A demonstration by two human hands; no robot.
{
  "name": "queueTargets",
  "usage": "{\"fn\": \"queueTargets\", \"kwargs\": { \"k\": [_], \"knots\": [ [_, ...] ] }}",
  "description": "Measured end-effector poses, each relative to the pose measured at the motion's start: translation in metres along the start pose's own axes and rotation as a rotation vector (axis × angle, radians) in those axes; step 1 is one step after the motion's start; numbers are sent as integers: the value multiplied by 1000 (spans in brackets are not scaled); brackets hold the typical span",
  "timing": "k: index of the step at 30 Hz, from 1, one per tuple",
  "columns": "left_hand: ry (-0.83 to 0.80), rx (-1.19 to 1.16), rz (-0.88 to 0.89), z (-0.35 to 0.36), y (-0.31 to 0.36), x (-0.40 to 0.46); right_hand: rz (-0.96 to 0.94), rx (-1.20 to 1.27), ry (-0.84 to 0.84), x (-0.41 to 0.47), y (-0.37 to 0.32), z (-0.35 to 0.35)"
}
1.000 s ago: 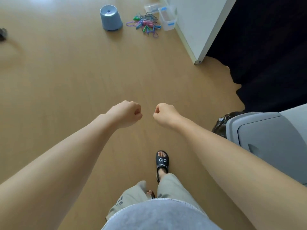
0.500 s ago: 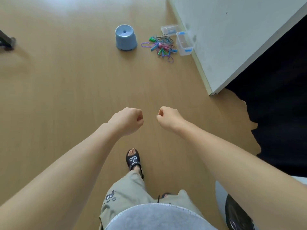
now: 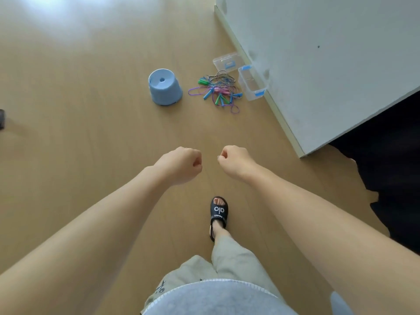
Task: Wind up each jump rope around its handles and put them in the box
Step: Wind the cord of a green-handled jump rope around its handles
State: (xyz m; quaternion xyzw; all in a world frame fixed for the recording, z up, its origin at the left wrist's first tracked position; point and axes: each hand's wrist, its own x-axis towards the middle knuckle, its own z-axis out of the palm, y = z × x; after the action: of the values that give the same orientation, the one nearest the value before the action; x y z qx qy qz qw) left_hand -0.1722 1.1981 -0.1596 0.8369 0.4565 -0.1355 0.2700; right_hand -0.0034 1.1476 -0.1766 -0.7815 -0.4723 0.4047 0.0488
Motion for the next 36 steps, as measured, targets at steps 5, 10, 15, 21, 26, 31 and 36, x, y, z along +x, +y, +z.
{"fn": "queueTargets", "kwargs": {
  "k": [5,10,15,21,26,31,36],
  "knots": [
    [0,-3,-23,-63,-37,94,39,21,-71,113,-34,-51],
    [31,-4,-44,-138,-79,179,36,-19,-73,206,-89,-100],
    [51,-14,-59,-203,-128,282,43,27,-27,309,-149,-136],
    [-49,42,56,-277,-183,414,143,140,46,422,-206,-175],
    [-157,101,175,-338,-186,507,230,230,91,488,-235,-214],
    [-243,180,276,-381,-173,611,310,369,97,565,-239,-259],
    [-290,199,304,-406,-168,716,388,403,89,654,-227,-309]
  ]
}}
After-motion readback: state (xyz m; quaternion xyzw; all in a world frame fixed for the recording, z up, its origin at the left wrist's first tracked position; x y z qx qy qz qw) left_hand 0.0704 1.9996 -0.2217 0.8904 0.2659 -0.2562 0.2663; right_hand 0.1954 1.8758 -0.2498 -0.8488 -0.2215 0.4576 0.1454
